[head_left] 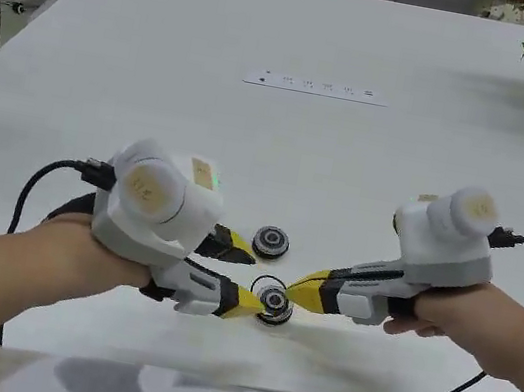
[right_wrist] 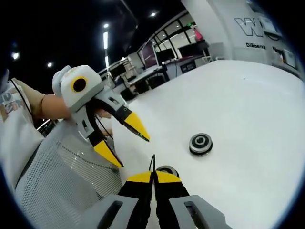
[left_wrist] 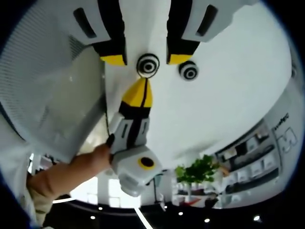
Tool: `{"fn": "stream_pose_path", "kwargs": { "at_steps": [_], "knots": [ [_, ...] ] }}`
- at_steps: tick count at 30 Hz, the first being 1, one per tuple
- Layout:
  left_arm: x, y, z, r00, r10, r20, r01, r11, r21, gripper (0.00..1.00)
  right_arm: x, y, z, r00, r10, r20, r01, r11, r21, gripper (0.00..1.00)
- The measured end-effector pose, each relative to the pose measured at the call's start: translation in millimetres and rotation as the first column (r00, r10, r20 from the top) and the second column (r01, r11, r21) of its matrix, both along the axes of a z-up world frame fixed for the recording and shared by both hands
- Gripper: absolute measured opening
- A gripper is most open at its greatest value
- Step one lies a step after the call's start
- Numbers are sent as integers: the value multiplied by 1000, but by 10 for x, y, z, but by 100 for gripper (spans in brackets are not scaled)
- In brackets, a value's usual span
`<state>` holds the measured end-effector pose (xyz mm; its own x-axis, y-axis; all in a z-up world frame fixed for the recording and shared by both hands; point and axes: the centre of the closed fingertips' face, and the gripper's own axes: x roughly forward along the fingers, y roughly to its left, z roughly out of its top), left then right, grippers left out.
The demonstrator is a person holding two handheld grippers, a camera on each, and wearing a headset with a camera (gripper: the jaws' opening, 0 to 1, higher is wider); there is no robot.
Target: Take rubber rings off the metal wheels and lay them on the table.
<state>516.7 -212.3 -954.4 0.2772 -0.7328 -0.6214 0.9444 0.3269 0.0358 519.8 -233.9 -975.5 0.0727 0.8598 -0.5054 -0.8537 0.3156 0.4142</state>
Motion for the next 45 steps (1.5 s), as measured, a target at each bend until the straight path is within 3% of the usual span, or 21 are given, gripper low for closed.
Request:
{"fn": "stream_pose_path", "kwargs": {
  "at_steps": [8,19,34,45],
  "knots": [
    [-28,217,133,999,40,-11,-41,998,-41,43,17,101,121,1000,11,14,-11,1000,7,0],
    [-34,493,271,995,99,3,-98,992,-74,52,108,317,197,1000,16,23,-16,1000,13,0],
    [-46,840,253,984,179,-18,-180,980,-81,63,148,627,85,999,40,9,-40,999,-5,0],
    [-88,909,172,979,200,-43,-203,976,-75,65,162,641,-128,999,47,-16,-47,998,-40,0]
  ]
}}
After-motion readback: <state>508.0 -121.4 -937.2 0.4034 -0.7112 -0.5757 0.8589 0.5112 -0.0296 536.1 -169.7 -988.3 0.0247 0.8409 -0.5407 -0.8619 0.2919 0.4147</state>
